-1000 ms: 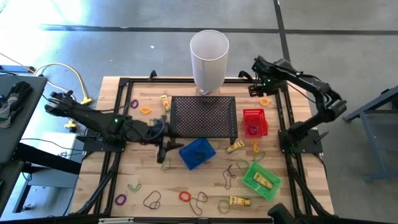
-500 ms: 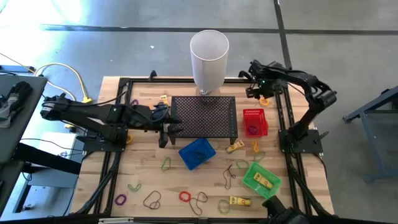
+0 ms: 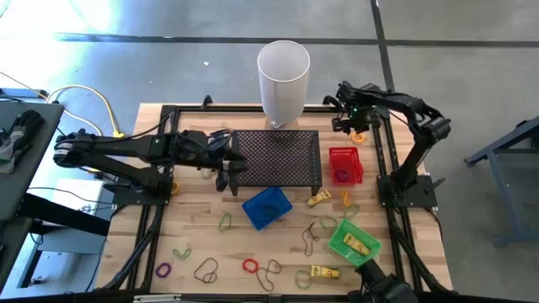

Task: Pick & Place Office Desk Supplies
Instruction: Put the yellow spring keychain into the red bin

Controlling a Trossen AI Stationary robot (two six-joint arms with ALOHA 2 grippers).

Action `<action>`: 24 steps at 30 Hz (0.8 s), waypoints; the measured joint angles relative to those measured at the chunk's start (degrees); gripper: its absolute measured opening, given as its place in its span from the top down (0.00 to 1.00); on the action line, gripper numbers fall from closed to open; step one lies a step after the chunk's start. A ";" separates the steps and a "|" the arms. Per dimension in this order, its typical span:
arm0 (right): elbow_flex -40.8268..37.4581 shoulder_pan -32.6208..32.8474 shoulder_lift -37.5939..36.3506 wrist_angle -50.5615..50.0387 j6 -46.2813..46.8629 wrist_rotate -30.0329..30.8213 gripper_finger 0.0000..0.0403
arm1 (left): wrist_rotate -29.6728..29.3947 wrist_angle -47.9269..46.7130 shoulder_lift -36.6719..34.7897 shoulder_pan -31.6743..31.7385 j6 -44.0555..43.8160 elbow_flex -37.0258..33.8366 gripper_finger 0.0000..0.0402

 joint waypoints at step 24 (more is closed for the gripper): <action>-1.77 1.12 0.99 3.71 9.03 3.05 0.63 | 0.23 -0.15 0.00 1.43 0.44 0.00 0.59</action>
